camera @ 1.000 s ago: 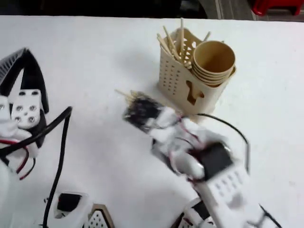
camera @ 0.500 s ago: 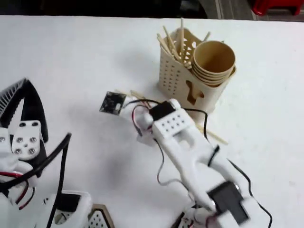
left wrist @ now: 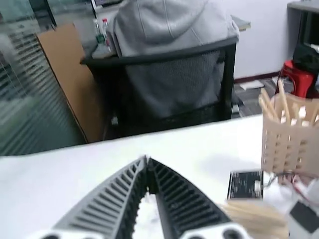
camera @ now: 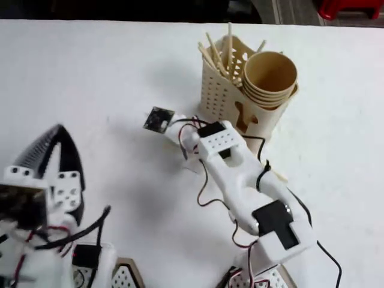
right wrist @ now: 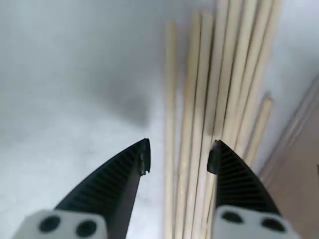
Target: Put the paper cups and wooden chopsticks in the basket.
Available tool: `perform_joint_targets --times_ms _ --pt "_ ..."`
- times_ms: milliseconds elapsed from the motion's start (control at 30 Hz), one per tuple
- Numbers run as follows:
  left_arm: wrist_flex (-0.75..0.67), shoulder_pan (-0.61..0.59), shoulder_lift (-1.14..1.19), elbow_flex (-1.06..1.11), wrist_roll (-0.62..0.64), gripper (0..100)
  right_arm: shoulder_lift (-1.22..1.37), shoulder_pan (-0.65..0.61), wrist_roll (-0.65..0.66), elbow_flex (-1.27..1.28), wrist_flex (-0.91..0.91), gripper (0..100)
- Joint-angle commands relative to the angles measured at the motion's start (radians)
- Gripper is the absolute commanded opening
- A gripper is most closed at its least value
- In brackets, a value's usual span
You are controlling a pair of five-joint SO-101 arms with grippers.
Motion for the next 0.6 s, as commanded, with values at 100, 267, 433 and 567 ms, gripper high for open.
perform_joint_targets --times_ms 100,267,433,567 --pt "-0.104 -0.004 -0.206 0.353 0.002 3 0.110 0.033 0.009 -0.110 -0.004 19.0" --pt "-0.109 -0.005 -0.328 0.496 -0.006 3 0.209 0.028 0.009 -0.209 0.101 10.6" --pt "-0.109 -0.005 -0.384 0.603 -0.008 3 0.272 0.027 0.009 -0.281 0.182 5.3" --pt "-0.109 -0.005 -0.383 0.684 -0.008 3 0.277 0.021 0.009 -0.284 0.202 2.6"
